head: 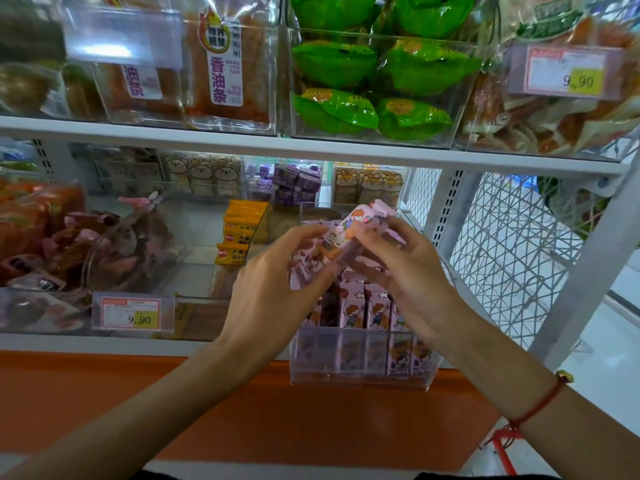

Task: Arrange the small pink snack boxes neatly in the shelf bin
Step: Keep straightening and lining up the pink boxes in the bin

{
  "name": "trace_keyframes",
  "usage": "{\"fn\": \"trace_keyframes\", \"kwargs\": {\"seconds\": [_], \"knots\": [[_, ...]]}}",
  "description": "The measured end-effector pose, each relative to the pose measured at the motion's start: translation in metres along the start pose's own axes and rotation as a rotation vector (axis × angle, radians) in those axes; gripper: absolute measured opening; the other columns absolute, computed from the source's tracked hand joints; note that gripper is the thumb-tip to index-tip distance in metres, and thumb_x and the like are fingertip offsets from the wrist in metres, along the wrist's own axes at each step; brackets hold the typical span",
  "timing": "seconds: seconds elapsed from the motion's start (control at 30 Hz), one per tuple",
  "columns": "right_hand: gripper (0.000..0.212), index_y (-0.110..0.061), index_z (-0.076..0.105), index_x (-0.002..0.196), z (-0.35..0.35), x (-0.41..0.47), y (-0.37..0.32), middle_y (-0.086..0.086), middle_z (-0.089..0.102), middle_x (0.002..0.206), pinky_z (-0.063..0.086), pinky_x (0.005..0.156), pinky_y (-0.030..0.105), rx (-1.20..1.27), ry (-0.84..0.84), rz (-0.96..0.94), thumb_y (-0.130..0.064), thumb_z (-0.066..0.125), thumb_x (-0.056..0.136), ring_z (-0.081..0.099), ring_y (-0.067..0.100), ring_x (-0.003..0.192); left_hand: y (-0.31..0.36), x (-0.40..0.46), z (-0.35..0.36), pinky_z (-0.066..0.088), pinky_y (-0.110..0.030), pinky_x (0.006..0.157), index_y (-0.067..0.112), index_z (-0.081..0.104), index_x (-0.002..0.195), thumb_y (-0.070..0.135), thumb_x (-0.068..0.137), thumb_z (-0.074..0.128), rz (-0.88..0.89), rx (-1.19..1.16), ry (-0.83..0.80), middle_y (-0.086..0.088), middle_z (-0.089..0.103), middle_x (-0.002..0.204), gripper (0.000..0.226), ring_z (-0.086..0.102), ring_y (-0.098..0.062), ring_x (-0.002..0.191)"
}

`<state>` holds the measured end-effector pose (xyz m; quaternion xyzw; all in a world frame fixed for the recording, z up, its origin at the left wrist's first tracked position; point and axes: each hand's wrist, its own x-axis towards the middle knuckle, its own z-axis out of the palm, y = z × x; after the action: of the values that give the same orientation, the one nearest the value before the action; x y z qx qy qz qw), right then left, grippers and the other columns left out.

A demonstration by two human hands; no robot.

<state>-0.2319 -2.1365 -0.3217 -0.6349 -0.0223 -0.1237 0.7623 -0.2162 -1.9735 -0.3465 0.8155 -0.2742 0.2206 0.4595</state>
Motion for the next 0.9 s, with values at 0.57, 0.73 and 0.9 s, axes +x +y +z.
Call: {"fn": "trace_keyframes", "kwargs": {"seconds": [0.57, 0.73, 0.9], "knots": [[0.035, -0.012, 0.067, 0.110, -0.002, 0.000, -0.001, -0.001, 0.073, 0.085, 0.048, 0.057, 0.013, -0.121, -0.055, 0.128, -0.031, 0.067, 0.082, 0.068, 0.006, 0.070, 0.013, 0.008, 0.002, 0.053, -0.013, 0.058, 0.032, 0.072, 0.079, 0.046, 0.077, 0.060, -0.381, -0.590, -0.218, 0.004, 0.074, 0.078, 0.019, 0.071, -0.007, 0.071], [0.038, -0.021, 0.061, 0.119, -0.001, 0.000, -0.001, 0.002, 0.073, 0.096, 0.051, 0.066, 0.019, -0.153, -0.063, 0.104, -0.029, 0.067, 0.082, 0.069, 0.009, 0.079, 0.011, 0.009, 0.002, 0.055, -0.015, 0.061, 0.026, 0.069, 0.102, 0.042, 0.084, 0.054, -0.392, -0.570, -0.253, 0.010, 0.074, 0.082, 0.029, 0.071, -0.004, 0.075], [0.044, -0.030, 0.062, 0.115, -0.004, -0.002, -0.003, -0.003, 0.071, 0.106, 0.044, 0.100, 0.043, -0.126, -0.206, -0.035, -0.030, 0.070, 0.072, 0.062, 0.018, 0.109, 0.007, 0.003, -0.001, 0.054, -0.023, 0.087, 0.028, 0.053, 0.129, 0.033, 0.088, 0.059, -0.142, -0.214, -0.095, 0.019, 0.064, 0.115, 0.041, 0.060, 0.004, 0.103]]}}
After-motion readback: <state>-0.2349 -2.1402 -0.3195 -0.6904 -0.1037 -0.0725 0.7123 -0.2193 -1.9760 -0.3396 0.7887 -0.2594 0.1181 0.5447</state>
